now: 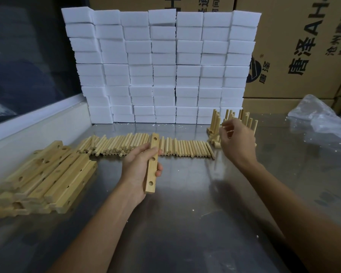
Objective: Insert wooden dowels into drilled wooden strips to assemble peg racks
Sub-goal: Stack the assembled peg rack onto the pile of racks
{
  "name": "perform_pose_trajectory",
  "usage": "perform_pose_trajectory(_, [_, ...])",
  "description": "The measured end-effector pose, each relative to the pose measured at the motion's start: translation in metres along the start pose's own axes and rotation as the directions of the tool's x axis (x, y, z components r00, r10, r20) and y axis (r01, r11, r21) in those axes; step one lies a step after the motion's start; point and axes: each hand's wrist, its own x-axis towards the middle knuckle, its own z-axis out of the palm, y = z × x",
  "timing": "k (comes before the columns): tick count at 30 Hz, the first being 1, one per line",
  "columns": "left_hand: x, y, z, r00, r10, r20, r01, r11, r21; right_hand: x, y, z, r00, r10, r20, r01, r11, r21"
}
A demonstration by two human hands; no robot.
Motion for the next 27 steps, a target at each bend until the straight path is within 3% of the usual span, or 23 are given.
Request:
perform_pose_trajectory(4, [-0.003,0.0,0.002,1.0,-0.005,-0.007,0.006,0.999,0.043,-0.003,-0.03,0.002,0.997,-0.024,0.08,0.008,0.981,0.192])
perform_pose_trajectory(10, [-0.007,0.003,0.002,1.0,-0.017,0.008,0.016,0.998,0.057,-0.013,-0.063,0.007,0.975,0.061,0.214,-0.166,0.839,0.518])
perform_pose_trajectory(15, [-0.005,0.004,0.002,1.0,-0.025,0.003,0.025,0.998,-0.064,-0.021,-0.068,0.01,0.944,0.113,0.311,-0.285,0.753,0.593])
perform_pose_trajectory(17, [-0.002,0.003,-0.001,1.0,-0.012,-0.017,0.011,0.998,-0.066,-0.022,-0.066,0.01,0.938,0.1,0.331,-0.284,0.769,0.572])
perform_pose_trajectory(21, [0.004,0.002,-0.007,0.997,0.05,-0.066,-0.051,0.998,-0.022,-0.021,-0.062,0.008,0.925,-0.176,0.338,0.097,0.967,0.237])
perform_pose_trajectory(24, [0.007,0.001,-0.008,0.992,0.094,-0.08,-0.093,0.995,0.022,-0.021,-0.065,0.003,0.848,-0.348,0.399,0.374,0.927,0.016])
perform_pose_trajectory(27, [0.007,0.001,-0.008,0.993,0.108,-0.055,-0.106,0.993,0.045,-0.022,-0.069,0.002,0.786,-0.388,0.481,0.5,0.857,-0.126])
